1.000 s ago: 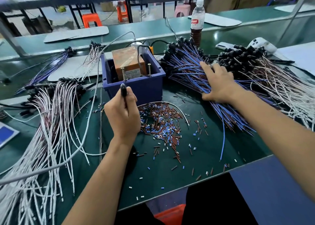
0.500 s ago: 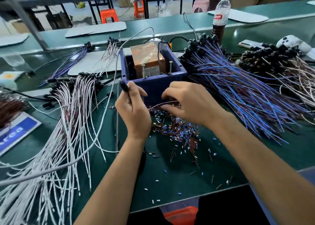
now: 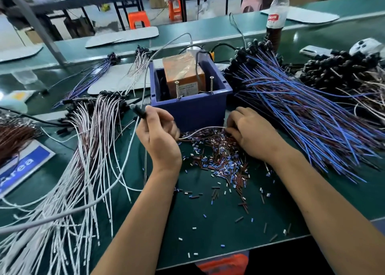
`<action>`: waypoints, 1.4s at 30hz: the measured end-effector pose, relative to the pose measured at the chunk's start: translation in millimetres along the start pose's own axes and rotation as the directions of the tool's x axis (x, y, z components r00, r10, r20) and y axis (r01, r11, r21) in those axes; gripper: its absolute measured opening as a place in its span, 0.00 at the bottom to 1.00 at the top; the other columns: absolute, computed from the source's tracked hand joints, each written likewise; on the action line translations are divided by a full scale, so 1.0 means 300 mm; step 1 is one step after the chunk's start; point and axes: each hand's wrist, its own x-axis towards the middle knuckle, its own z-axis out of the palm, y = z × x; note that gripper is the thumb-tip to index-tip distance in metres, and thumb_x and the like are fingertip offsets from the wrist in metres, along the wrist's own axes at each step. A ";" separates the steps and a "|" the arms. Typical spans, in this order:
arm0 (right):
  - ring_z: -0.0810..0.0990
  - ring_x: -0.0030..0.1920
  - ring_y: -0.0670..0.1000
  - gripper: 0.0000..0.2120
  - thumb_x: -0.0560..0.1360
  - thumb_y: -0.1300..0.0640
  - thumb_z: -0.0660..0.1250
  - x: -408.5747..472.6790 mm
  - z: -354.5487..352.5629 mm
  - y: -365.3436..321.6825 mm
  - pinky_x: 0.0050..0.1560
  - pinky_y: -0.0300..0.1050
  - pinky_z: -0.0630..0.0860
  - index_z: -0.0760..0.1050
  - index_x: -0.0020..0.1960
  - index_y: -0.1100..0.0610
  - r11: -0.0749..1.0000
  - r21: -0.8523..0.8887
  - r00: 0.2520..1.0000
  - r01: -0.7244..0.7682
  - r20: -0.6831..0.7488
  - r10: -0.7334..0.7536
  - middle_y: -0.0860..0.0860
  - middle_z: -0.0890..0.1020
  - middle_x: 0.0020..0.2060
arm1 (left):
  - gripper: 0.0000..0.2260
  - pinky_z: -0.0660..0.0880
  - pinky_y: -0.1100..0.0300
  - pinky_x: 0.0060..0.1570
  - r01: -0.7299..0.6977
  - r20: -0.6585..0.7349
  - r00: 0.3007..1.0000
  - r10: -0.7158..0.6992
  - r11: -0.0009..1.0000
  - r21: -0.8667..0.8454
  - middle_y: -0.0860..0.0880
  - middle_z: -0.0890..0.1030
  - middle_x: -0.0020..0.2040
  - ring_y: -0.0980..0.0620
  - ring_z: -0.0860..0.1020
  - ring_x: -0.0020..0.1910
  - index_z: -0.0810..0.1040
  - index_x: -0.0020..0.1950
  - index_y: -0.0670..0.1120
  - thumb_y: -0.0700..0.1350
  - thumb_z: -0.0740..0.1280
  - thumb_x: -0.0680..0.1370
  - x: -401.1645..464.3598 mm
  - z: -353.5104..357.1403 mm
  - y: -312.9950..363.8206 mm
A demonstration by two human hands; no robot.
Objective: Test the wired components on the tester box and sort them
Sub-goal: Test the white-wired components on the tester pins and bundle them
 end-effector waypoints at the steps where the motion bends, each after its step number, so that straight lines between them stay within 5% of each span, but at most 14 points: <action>1: 0.74 0.58 0.57 0.07 0.83 0.53 0.66 -0.001 0.003 0.001 0.60 0.53 0.72 0.76 0.54 0.57 1.000 0.029 1.000 0.004 -0.001 -0.004 0.53 0.76 0.52 | 0.23 0.56 0.65 0.26 0.013 -0.011 1.000 -0.013 1.000 -0.019 0.55 0.62 0.24 0.55 0.57 0.22 0.75 0.31 0.50 0.50 0.57 0.85 0.004 0.000 0.000; 8: 0.75 0.56 0.55 0.05 0.81 0.54 0.69 -0.001 0.019 -0.011 0.57 0.55 0.74 0.78 0.55 0.55 0.993 0.105 0.999 0.045 0.009 -0.046 0.51 0.75 0.51 | 0.22 0.56 0.63 0.26 0.018 -0.008 1.000 -0.018 1.000 0.008 0.54 0.62 0.25 0.54 0.57 0.23 0.74 0.31 0.49 0.49 0.56 0.85 -0.003 0.003 -0.003; 15: 0.79 0.50 0.51 0.02 0.80 0.62 0.70 -0.009 0.015 0.001 0.54 0.50 0.76 0.81 0.52 0.57 0.947 0.295 0.984 0.125 -0.160 -0.080 0.49 0.82 0.48 | 0.23 0.56 0.63 0.26 0.048 -0.063 0.997 -0.049 0.999 -0.019 0.53 0.61 0.26 0.55 0.57 0.24 0.74 0.31 0.49 0.49 0.56 0.86 0.002 0.005 -0.001; 19: 0.81 0.48 0.48 0.05 0.78 0.54 0.75 -0.006 0.025 -0.012 0.52 0.47 0.77 0.83 0.50 0.55 0.928 0.326 0.984 0.179 -0.072 -0.164 0.47 0.83 0.47 | 0.21 0.56 0.65 0.26 0.045 -0.111 0.993 -0.052 0.997 -0.061 0.53 0.61 0.26 0.56 0.57 0.23 0.71 0.34 0.44 0.47 0.55 0.86 0.012 -0.002 -0.002; 22: 0.82 0.47 0.47 0.02 0.76 0.58 0.77 -0.006 0.028 -0.003 0.54 0.49 0.79 0.85 0.47 0.55 0.918 0.348 0.982 0.187 -0.041 -0.185 0.46 0.83 0.46 | 0.20 0.57 0.65 0.26 0.052 -0.135 0.989 -0.061 0.996 -0.072 0.53 0.61 0.26 0.55 0.57 0.23 0.70 0.35 0.44 0.48 0.56 0.86 0.013 -0.003 0.000; 29: 0.80 0.44 0.42 0.04 0.80 0.60 0.71 -0.007 0.020 0.006 0.47 0.34 0.71 0.79 0.48 0.54 0.880 0.459 0.992 0.122 -0.086 -0.093 0.44 0.82 0.43 | 0.20 0.58 0.61 0.26 -0.081 0.049 0.996 0.073 0.982 0.168 0.53 0.64 0.26 0.52 0.60 0.24 0.74 0.35 0.46 0.46 0.57 0.86 -0.007 -0.007 -0.011; 32: 0.83 0.42 0.46 0.03 0.79 0.65 0.71 -0.010 0.009 0.001 0.48 0.38 0.78 0.80 0.49 0.58 0.753 0.648 0.991 0.112 -0.123 -0.042 0.50 0.85 0.41 | 0.11 0.65 0.57 0.30 -0.271 0.282 0.948 0.150 0.844 0.462 0.54 0.71 0.30 0.54 0.68 0.28 0.75 0.39 0.44 0.41 0.65 0.82 -0.017 -0.014 -0.031; 35: 0.85 0.39 0.48 0.10 0.79 0.68 0.71 -0.013 -0.006 -0.005 0.44 0.36 0.79 0.76 0.58 0.61 0.519 0.849 0.994 0.096 -0.109 -0.006 0.58 0.86 0.40 | 0.01 0.72 0.57 0.38 -0.456 0.516 0.848 0.122 0.664 0.593 0.50 0.77 0.40 0.54 0.74 0.36 0.80 0.45 0.43 0.39 0.71 0.76 -0.034 -0.002 -0.039; 38: 0.74 0.26 0.45 0.13 0.79 0.67 0.70 -0.016 -0.014 -0.005 0.27 0.35 0.69 0.73 0.60 0.57 0.354 0.934 0.996 0.046 -0.069 0.052 0.59 0.84 0.37 | 0.07 0.69 0.66 0.41 -0.477 0.599 0.800 0.037 0.645 0.597 0.51 0.79 0.46 0.61 0.74 0.38 0.82 0.51 0.44 0.39 0.75 0.74 -0.032 -0.002 -0.052; 42: 0.64 0.25 0.49 0.12 0.79 0.67 0.70 -0.008 -0.007 -0.003 0.24 0.40 0.60 0.72 0.59 0.57 0.243 0.970 0.988 0.002 -0.040 0.148 0.60 0.84 0.36 | 0.10 0.63 0.71 0.32 -0.421 0.634 0.770 -0.068 0.693 0.585 0.53 0.83 0.40 0.60 0.69 0.27 0.81 0.51 0.44 0.37 0.77 0.73 -0.032 -0.009 -0.062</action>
